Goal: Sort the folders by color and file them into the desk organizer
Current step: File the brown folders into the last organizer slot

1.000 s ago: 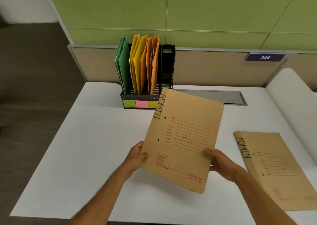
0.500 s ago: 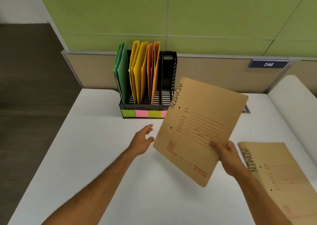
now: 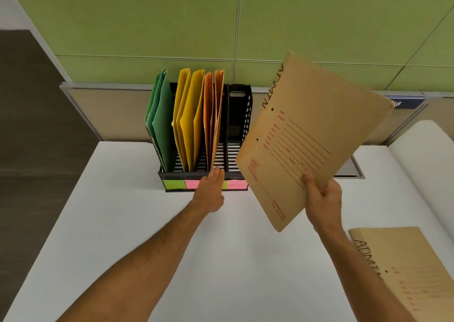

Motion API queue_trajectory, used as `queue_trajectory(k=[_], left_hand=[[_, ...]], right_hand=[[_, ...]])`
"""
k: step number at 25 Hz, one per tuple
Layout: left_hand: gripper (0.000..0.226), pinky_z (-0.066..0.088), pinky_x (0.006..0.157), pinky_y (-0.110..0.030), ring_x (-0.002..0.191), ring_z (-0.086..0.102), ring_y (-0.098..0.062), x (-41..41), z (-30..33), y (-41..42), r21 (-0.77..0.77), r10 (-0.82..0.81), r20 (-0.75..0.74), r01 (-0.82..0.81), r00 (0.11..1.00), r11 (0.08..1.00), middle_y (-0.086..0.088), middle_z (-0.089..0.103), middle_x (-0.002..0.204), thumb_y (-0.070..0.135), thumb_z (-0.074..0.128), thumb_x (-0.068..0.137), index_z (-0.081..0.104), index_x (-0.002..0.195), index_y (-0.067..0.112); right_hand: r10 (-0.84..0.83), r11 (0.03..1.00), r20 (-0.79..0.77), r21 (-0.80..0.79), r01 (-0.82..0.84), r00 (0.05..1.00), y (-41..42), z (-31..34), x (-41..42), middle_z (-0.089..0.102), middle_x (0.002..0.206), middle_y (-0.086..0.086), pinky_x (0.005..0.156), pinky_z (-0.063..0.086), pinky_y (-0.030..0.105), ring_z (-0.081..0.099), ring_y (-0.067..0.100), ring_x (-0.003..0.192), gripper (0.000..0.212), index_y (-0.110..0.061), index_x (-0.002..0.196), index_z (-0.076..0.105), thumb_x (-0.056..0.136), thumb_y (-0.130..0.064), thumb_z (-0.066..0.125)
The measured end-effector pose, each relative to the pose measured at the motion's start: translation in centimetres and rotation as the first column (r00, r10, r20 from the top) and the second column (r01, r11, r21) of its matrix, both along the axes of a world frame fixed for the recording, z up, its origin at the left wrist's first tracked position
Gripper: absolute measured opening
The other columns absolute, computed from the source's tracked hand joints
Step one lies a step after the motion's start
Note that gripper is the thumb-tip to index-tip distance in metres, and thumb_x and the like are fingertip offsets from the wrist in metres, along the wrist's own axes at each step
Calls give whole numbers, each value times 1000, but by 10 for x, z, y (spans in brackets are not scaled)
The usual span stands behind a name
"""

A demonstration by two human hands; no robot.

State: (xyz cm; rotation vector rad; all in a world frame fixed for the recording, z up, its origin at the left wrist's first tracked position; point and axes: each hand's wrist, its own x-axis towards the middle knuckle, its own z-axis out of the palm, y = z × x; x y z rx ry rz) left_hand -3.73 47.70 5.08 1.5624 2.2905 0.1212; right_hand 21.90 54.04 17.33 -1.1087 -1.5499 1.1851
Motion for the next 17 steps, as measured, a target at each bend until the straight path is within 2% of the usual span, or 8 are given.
queue_trajectory(k=[2, 5, 7, 9, 12, 15, 17], left_hand=[[88, 13, 125, -43, 155, -1, -25, -3, -8, -1, 20, 16, -30, -16, 999, 1000, -7, -5, 169, 6, 57, 93, 0, 160, 13], [85, 17, 125, -42, 154, 7, -27, -8, -15, 4, 22, -31, -127, 34, 991, 999, -9, 2, 168, 10, 57, 94, 3, 159, 10], [82, 16, 125, -43, 155, 6, -25, -12, -15, 8, -2, -56, -139, 56, 989, 998, -8, 3, 168, 15, 56, 96, 4, 159, 10], [82, 15, 125, -43, 155, 6, -23, -15, -15, 10, -17, -66, -130, 64, 989, 998, -7, 3, 168, 18, 56, 97, 4, 160, 11], [83, 15, 125, -43, 155, 6, -23, -16, -18, 9, -5, -68, -128, 68, 989, 998, -6, 4, 168, 19, 57, 96, 5, 160, 12], [84, 18, 124, -44, 155, 7, -23, -19, -21, 8, 22, -73, -135, 76, 988, 997, -7, 6, 168, 21, 59, 95, 6, 160, 12], [84, 18, 124, -44, 154, 9, -24, -19, -23, 8, 34, -66, -137, 72, 988, 997, -7, 9, 168, 21, 60, 94, 8, 160, 12]], right_hand=[[-3, 999, 13, 47, 2, 1000, 9, 7, -25, 71, 97, -25, 67, 58, 16, 69, 2, 92, 22, -49, 97, 64, 101, -32, 51], [-24, 994, 72, 111, 16, 997, 32, 8, -68, 66, 93, -21, 68, 58, 19, 67, 3, 86, 14, -34, 103, 61, 104, -31, 47], [-40, 991, 106, 129, 26, 994, 47, 4, -100, 66, 93, -10, 69, 57, 24, 66, 9, 85, 18, -22, 106, 62, 105, -29, 45], [-52, 984, 160, 179, 23, 986, 58, -4, -130, 63, 89, 1, 63, 54, 28, 61, 15, 76, 23, -11, 99, 62, 105, -27, 46], [-38, 961, 237, 274, -29, 971, 66, -20, -164, 56, 79, 2, 50, 34, 7, 49, 3, 62, 24, -13, 88, 55, 105, -27, 46], [-38, 962, 248, 271, -31, 968, 72, -33, -187, 55, 81, -3, 54, 32, 5, 49, 2, 62, 34, -2, 106, 62, 105, -30, 44], [-46, 949, 248, 314, -35, 968, 72, -43, -196, 55, 81, -4, 56, 39, 8, 48, -1, 61, 40, 1, 114, 61, 104, -32, 41]])
